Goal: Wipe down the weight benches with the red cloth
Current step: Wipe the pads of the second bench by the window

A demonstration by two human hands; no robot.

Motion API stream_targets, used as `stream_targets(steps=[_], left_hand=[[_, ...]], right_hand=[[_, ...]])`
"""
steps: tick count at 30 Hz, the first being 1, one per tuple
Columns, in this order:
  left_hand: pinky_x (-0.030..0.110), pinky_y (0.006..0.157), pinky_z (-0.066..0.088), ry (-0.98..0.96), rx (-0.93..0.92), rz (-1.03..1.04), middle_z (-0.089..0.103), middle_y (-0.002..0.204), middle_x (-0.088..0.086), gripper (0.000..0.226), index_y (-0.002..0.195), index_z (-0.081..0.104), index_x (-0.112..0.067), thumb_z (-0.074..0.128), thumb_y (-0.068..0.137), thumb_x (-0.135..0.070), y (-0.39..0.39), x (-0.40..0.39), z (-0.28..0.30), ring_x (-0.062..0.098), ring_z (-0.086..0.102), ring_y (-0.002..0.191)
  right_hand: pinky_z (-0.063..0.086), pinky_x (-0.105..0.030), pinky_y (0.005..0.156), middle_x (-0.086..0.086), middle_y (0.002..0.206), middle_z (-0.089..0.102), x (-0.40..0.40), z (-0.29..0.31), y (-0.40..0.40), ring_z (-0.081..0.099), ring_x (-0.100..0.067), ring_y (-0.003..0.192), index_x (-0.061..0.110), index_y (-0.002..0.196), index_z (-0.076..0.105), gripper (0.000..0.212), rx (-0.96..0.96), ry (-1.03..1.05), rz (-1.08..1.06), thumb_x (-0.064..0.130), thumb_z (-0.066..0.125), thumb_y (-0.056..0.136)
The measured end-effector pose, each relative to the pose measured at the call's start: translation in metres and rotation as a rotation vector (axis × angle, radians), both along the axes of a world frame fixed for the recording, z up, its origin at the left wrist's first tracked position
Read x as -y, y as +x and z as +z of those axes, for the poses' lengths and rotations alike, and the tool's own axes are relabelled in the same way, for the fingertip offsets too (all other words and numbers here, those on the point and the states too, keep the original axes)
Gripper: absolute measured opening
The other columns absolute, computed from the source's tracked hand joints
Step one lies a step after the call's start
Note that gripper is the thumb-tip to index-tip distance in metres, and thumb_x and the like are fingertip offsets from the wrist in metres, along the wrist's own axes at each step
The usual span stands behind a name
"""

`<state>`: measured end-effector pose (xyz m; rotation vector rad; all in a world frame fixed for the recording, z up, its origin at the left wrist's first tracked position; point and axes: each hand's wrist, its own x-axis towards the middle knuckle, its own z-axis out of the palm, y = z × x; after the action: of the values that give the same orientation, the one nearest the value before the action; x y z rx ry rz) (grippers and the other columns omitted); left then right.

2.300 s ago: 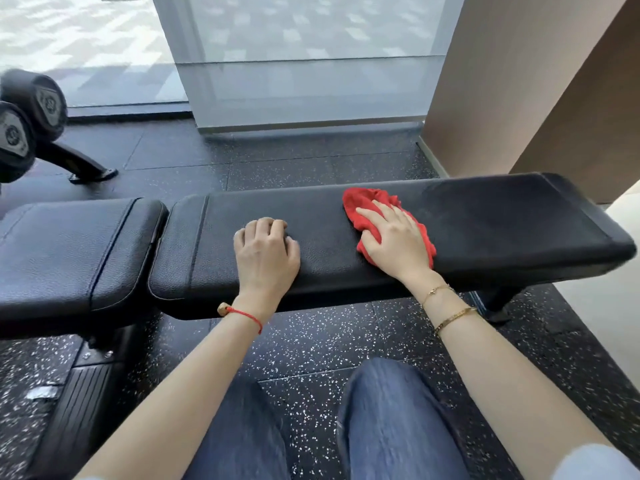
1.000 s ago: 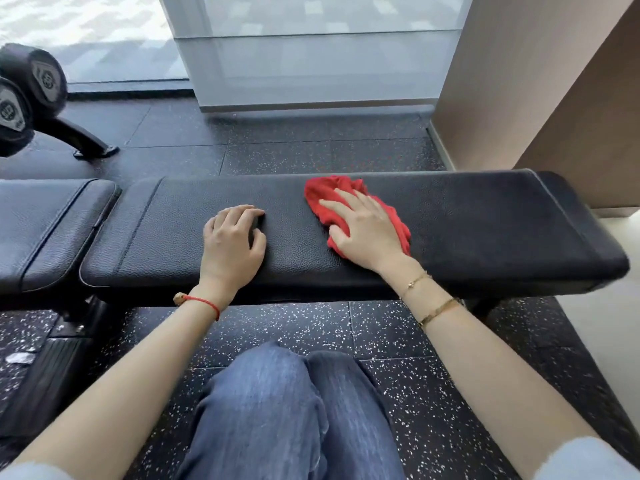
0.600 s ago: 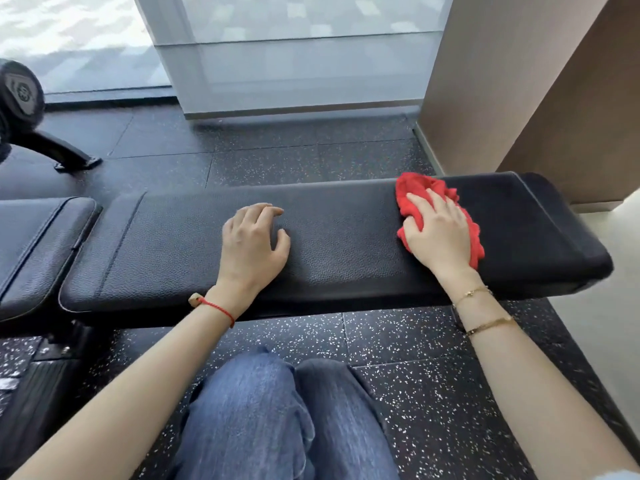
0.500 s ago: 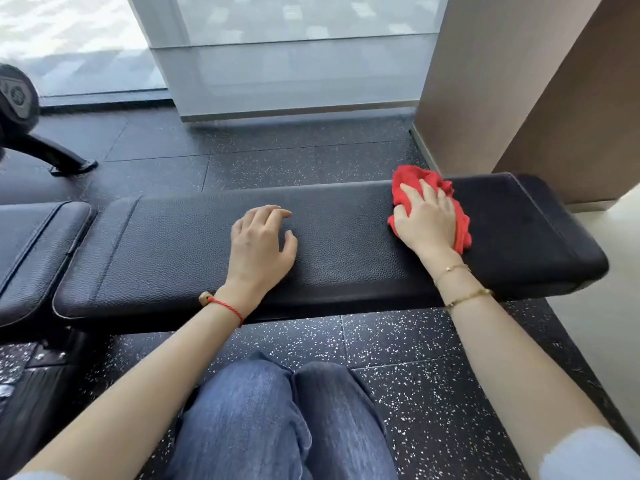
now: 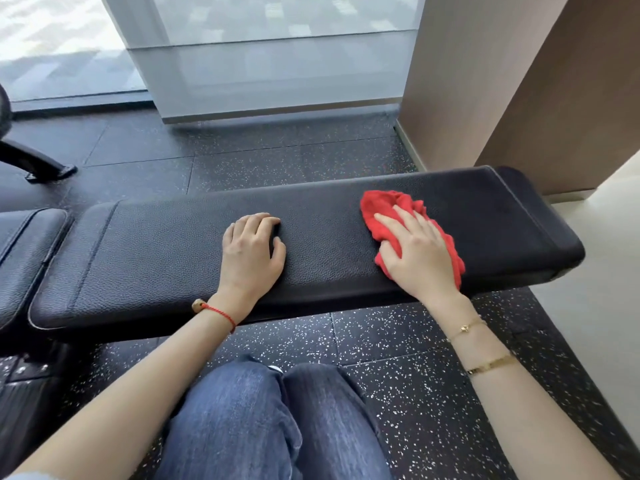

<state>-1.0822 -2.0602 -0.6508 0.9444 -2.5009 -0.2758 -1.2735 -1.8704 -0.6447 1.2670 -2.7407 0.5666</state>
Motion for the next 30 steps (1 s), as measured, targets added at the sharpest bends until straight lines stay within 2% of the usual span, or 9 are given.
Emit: stream_targets(steps=[8, 14, 20, 25, 30], left_hand=[[0.048, 0.112, 0.034, -0.003, 0.017, 0.0, 0.06, 0.13, 0.007, 0.034, 0.124, 0.062, -0.011, 0.056, 0.091, -0.018, -0.001, -0.002, 0.0, 0.029, 0.05, 0.125], [0.051, 0.109, 0.036, -0.023, 0.026, 0.01, 0.061, 0.126, 0.01, 0.034, 0.119, 0.063, -0.008, 0.054, 0.088, -0.017, -0.004, -0.003, 0.0, 0.033, 0.052, 0.122], [0.052, 0.107, 0.037, -0.023, 0.039, 0.034, 0.061, 0.123, 0.01, 0.035, 0.115, 0.062, -0.009, 0.05, 0.084, -0.019, -0.007, -0.004, 0.002, 0.034, 0.052, 0.119], [0.05, 0.108, 0.036, -0.012, 0.035, 0.028, 0.061, 0.124, 0.009, 0.032, 0.116, 0.062, -0.01, 0.055, 0.086, -0.017, -0.006, -0.004, 0.002, 0.032, 0.051, 0.12], [0.05, 0.11, 0.035, 0.005, 0.023, 0.013, 0.061, 0.125, 0.009, 0.031, 0.119, 0.062, -0.009, 0.056, 0.088, -0.016, -0.003, -0.004, 0.002, 0.032, 0.051, 0.121]], right_hand=[[0.027, -0.044, 0.114, -0.014, 0.147, 0.047, -0.028, 0.004, -0.075, 0.041, -0.037, 0.131, 0.02, 0.137, 0.055, 0.047, -0.065, -0.043, -0.37, 0.024, 0.051, 0.091], [0.021, -0.043, 0.116, -0.013, 0.15, 0.042, -0.002, 0.005, -0.119, 0.037, -0.037, 0.134, 0.021, 0.139, 0.053, 0.047, -0.027, -0.021, -0.412, 0.026, 0.049, 0.092], [0.019, -0.042, 0.119, -0.008, 0.153, 0.038, 0.047, 0.009, -0.12, 0.034, -0.033, 0.137, 0.026, 0.139, 0.051, 0.048, 0.031, 0.064, -0.274, 0.032, 0.046, 0.092], [0.017, -0.04, 0.12, -0.003, 0.153, 0.039, 0.081, 0.01, -0.059, 0.034, -0.029, 0.14, 0.031, 0.138, 0.051, 0.049, 0.041, 0.072, -0.01, 0.034, 0.049, 0.09], [0.015, -0.038, 0.122, 0.001, 0.153, 0.04, 0.058, 0.006, 0.001, 0.033, -0.026, 0.142, 0.034, 0.138, 0.051, 0.05, 0.039, 0.057, 0.188, 0.035, 0.049, 0.088]])
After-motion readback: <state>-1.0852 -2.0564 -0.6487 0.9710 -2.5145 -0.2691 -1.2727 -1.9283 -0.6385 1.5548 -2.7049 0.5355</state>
